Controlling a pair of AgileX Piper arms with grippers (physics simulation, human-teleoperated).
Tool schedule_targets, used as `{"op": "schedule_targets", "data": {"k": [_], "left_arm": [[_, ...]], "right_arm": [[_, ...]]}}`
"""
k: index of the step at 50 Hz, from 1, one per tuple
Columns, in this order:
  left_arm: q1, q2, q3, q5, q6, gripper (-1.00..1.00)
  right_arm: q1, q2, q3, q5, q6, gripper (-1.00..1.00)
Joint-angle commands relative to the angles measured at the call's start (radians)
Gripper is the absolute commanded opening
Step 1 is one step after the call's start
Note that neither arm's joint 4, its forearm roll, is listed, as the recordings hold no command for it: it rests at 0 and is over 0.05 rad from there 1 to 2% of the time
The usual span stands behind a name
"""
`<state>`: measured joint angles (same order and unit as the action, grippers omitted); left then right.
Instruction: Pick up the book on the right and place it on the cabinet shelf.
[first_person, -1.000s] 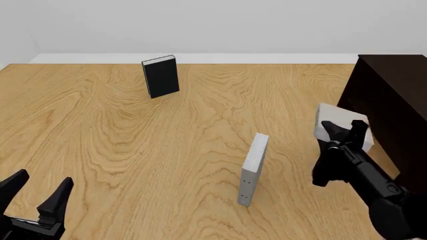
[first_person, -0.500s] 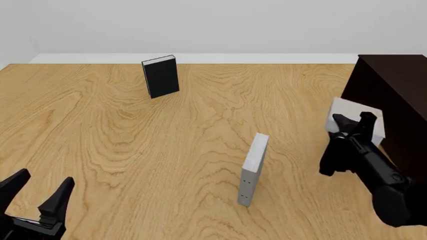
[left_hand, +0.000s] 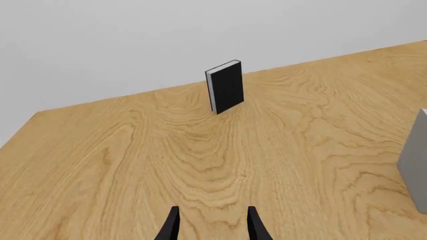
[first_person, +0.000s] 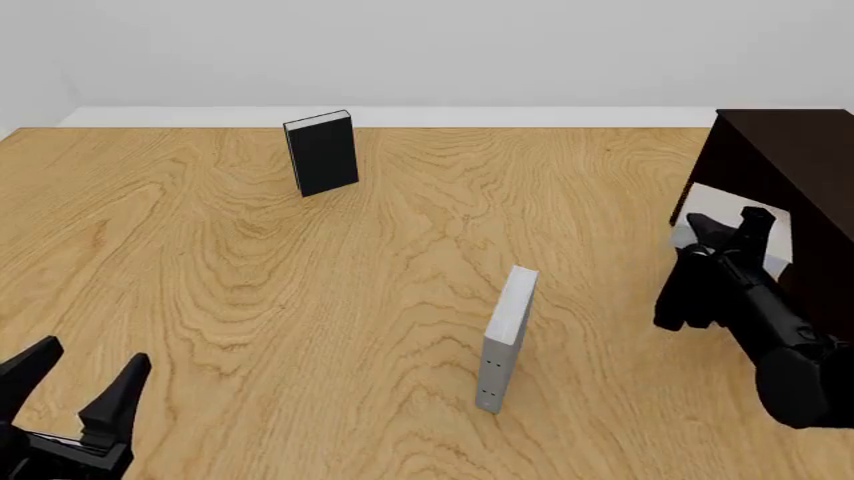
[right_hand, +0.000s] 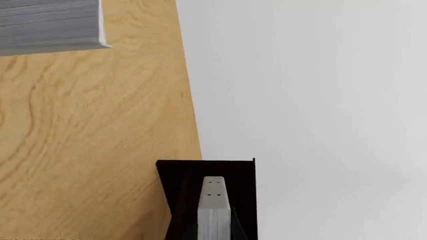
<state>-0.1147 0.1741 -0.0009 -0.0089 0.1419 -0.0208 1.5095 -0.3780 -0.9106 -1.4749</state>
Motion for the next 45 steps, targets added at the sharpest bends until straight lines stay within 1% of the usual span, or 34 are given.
{"op": "schedule_targets", "data": {"k": [1, 3, 9, 12, 13, 15, 18, 20, 23, 25, 28, 30, 35, 42, 44, 45], "left_arm": [[0.001, 0.004, 0.0, -0.003, -0.001, 1.0], [0.0, 0.009, 0.0, -0.008, -0.001, 1.0], [0.0, -0.034, 0.0, 0.034, -0.002, 1.0], [0.004, -0.008, 0.0, 0.008, -0.003, 1.0], [0.004, -0.006, 0.0, 0.006, -0.003, 1.0], [0.006, -0.027, 0.0, 0.027, -0.005, 1.0], [0.004, -0.052, 0.0, 0.053, -0.003, 1.0], [0.006, -0.024, 0.0, 0.024, -0.003, 1.0], [0.008, -0.021, 0.0, 0.022, -0.006, 1.0], [0.007, -0.03, 0.0, 0.033, -0.004, 1.0], [0.008, -0.002, 0.0, 0.005, -0.005, 1.0], [0.008, -0.013, 0.0, 0.017, -0.003, 1.0], [0.007, 0.024, 0.001, -0.022, -0.004, 1.0], [0.01, 0.034, 0.001, -0.033, -0.004, 1.0], [0.008, -0.025, 0.0, 0.028, -0.002, 1.0], [0.009, -0.035, 0.0, 0.037, -0.004, 1.0]], "right_arm": [[-0.024, -0.012, -0.027, 0.014, 0.023, -1.0], [-0.027, -0.008, -0.027, 0.011, 0.022, -1.0], [-0.035, 0.01, -0.024, 0.002, 0.021, -1.0], [-0.042, 0.02, -0.023, -0.007, 0.023, -1.0], [-0.06, 0.027, -0.024, -0.011, 0.021, -1.0], [-0.051, 0.034, -0.018, -0.021, 0.02, -1.0], [-0.062, 0.049, -0.02, -0.03, 0.017, -1.0], [-0.077, 0.062, -0.022, -0.037, 0.008, -1.0], [-0.074, 0.066, -0.027, -0.036, 0.011, -1.0], [-0.077, 0.077, -0.025, -0.043, 0.002, -1.0], [-0.081, 0.077, -0.031, -0.042, 0.006, -1.0], [-0.088, 0.081, -0.033, -0.045, 0.0, -1.0], [-0.092, 0.08, -0.043, -0.032, 0.007, -1.0], [-0.105, 0.096, -0.052, -0.034, -0.001, -1.0], [-0.109, 0.098, -0.058, -0.033, 0.0, -1.0], [-0.11, 0.099, -0.059, -0.032, 0.0, -1.0]]}}
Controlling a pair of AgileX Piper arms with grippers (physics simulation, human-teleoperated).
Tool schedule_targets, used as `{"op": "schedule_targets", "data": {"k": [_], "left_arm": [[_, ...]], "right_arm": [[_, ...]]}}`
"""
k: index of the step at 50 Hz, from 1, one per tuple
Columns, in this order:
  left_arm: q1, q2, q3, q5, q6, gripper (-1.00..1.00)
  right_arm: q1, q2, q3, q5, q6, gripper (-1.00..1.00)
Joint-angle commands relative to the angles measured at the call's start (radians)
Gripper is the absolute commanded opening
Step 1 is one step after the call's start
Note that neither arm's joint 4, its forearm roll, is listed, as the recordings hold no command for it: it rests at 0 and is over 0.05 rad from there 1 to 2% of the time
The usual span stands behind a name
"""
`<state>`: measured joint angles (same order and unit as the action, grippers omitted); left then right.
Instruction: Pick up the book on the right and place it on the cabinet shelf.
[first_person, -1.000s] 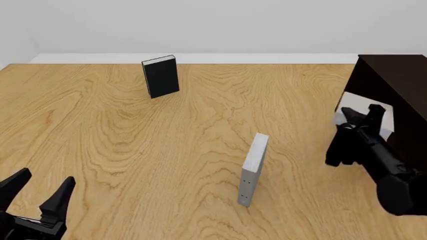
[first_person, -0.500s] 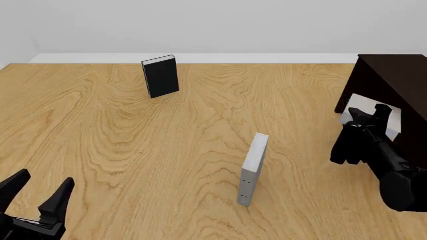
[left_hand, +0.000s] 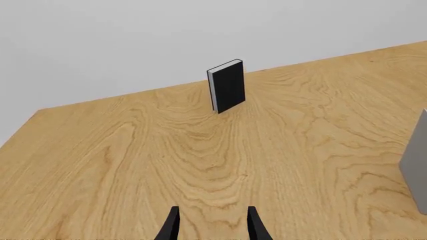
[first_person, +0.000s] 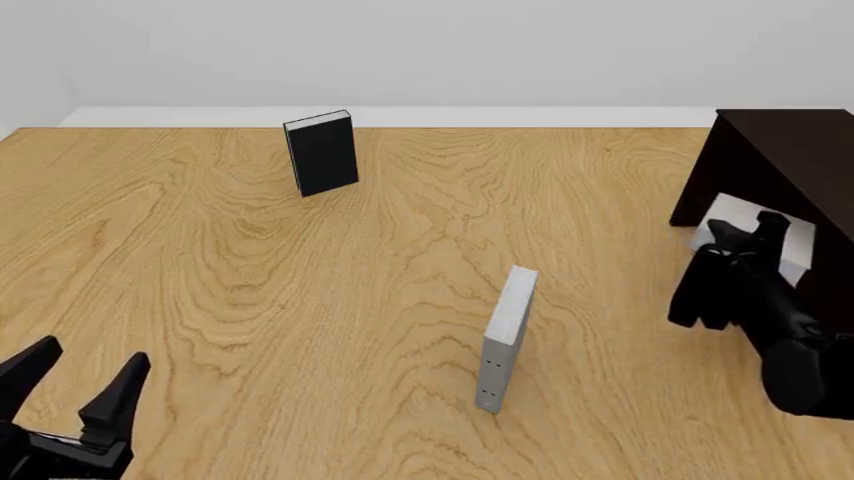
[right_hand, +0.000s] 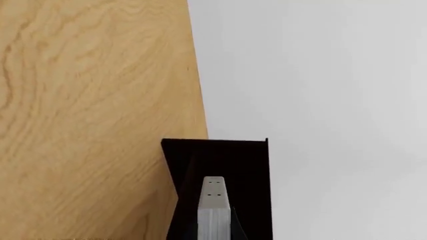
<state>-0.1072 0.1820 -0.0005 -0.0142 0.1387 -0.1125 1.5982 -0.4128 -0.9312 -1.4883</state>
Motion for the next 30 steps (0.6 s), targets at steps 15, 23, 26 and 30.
{"op": "schedule_targets", "data": {"k": [15, 23, 26, 30], "left_arm": [[0.0, 0.024, 0.0, -0.024, 0.0, 1.0], [0.0, 0.005, 0.0, -0.005, -0.001, 1.0], [-0.001, -0.051, 0.0, 0.052, 0.0, 1.0], [-0.003, -0.043, 0.0, 0.045, 0.0, 1.0]], "right_arm": [[-0.052, 0.034, -0.036, -0.012, 0.003, -1.0], [-0.07, 0.045, -0.041, -0.01, 0.001, -1.0], [-0.076, 0.047, -0.048, -0.007, 0.005, -1.0], [-0.086, 0.055, -0.057, -0.002, 0.007, -1.0]]}}
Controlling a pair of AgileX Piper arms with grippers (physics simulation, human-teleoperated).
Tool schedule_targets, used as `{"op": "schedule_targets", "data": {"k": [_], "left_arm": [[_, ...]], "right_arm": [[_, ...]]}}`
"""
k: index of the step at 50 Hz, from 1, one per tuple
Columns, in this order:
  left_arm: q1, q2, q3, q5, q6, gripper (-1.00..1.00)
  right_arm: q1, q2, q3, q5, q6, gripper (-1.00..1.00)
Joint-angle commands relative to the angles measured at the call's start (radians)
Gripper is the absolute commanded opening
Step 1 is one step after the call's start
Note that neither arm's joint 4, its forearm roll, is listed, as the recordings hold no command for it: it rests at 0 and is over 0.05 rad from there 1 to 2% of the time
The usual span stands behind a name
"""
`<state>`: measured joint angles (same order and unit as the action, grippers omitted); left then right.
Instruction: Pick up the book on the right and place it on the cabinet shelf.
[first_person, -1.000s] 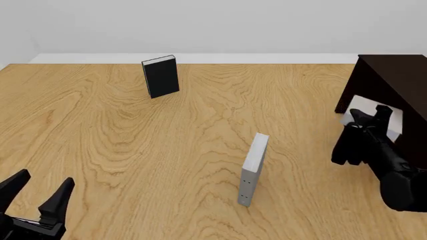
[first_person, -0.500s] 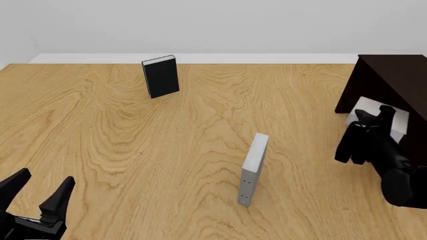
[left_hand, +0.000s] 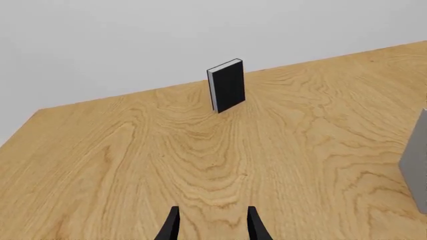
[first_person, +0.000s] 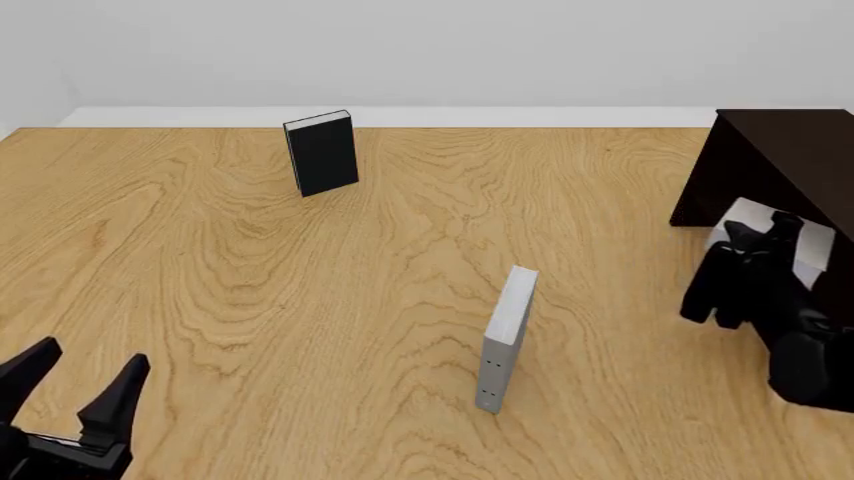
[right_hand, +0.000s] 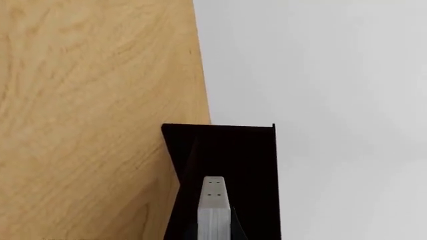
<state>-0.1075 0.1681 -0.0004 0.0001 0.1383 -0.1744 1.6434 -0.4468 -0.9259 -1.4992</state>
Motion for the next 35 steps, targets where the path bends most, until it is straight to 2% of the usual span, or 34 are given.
{"op": "schedule_targets", "data": {"k": [1, 8, 22, 35], "left_arm": [[-0.002, -0.03, 0.0, 0.03, -0.001, 1.0], [0.0, -0.06, -0.001, 0.063, -0.001, 1.0], [0.0, -0.023, 0.0, 0.028, -0.001, 1.0], [0.002, -0.055, 0.0, 0.057, -0.004, 1.0]], "right_arm": [[-0.026, 0.013, -0.025, -0.009, 0.018, -1.0], [-0.033, 0.021, -0.038, 0.005, 0.024, -1.0], [-0.042, 0.019, -0.054, 0.06, 0.058, -1.0], [-0.06, 0.016, -0.06, 0.096, 0.083, -1.0]]}}
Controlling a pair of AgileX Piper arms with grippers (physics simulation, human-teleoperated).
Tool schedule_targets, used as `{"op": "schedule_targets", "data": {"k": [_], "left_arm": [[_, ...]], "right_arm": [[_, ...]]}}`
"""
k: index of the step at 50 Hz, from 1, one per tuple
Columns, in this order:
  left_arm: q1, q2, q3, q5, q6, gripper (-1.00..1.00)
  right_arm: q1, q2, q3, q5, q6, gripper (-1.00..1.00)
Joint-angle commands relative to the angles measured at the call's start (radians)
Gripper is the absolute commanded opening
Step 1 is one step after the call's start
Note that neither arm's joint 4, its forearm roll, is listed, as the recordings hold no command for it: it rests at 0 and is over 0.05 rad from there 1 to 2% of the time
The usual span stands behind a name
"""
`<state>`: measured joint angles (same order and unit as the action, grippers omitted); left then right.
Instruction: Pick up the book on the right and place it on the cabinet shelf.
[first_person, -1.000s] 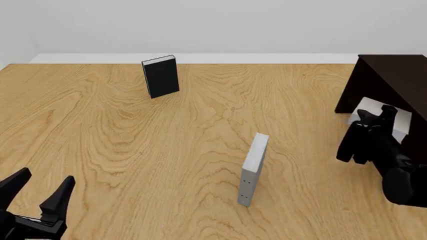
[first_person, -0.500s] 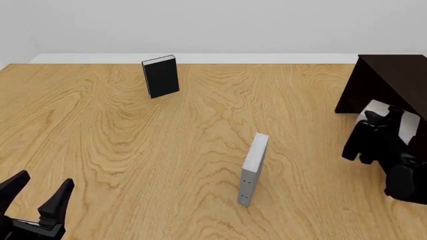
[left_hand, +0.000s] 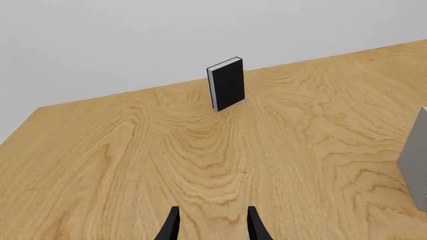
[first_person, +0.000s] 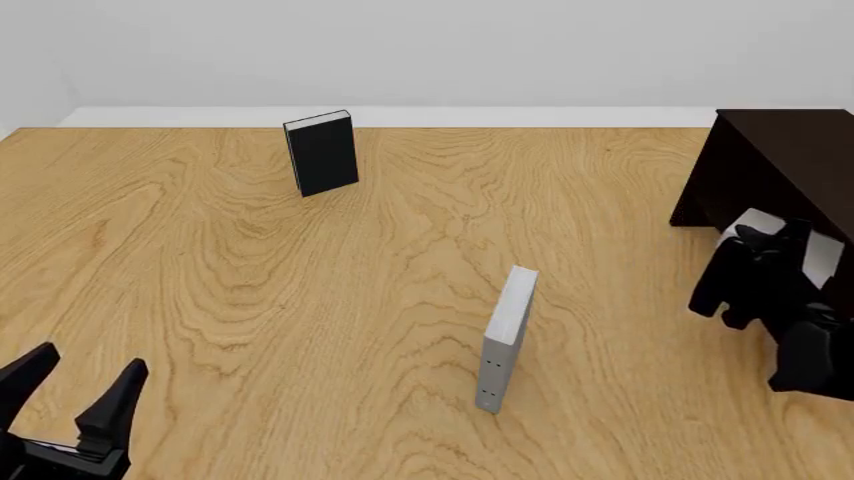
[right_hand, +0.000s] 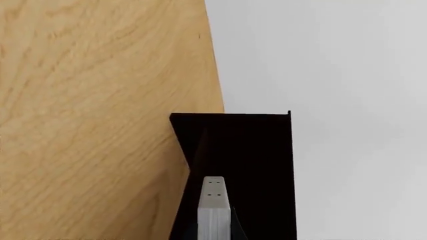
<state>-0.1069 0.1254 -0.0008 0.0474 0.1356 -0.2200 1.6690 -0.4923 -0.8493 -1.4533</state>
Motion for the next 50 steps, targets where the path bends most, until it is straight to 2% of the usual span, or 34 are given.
{"op": "schedule_targets", "data": {"k": [1, 21, 50], "left_arm": [[0.001, -0.012, 0.0, 0.01, -0.001, 1.0], [0.002, -0.023, 0.0, 0.021, 0.001, 1.0], [-0.002, -0.011, 0.0, 0.013, 0.002, 1.0]], "right_arm": [[-0.015, -0.011, -0.015, 0.019, 0.038, -1.0], [-0.042, 0.012, -0.023, 0.046, 0.067, -1.0], [-0.025, 0.017, -0.032, 0.106, 0.103, -1.0]]}}
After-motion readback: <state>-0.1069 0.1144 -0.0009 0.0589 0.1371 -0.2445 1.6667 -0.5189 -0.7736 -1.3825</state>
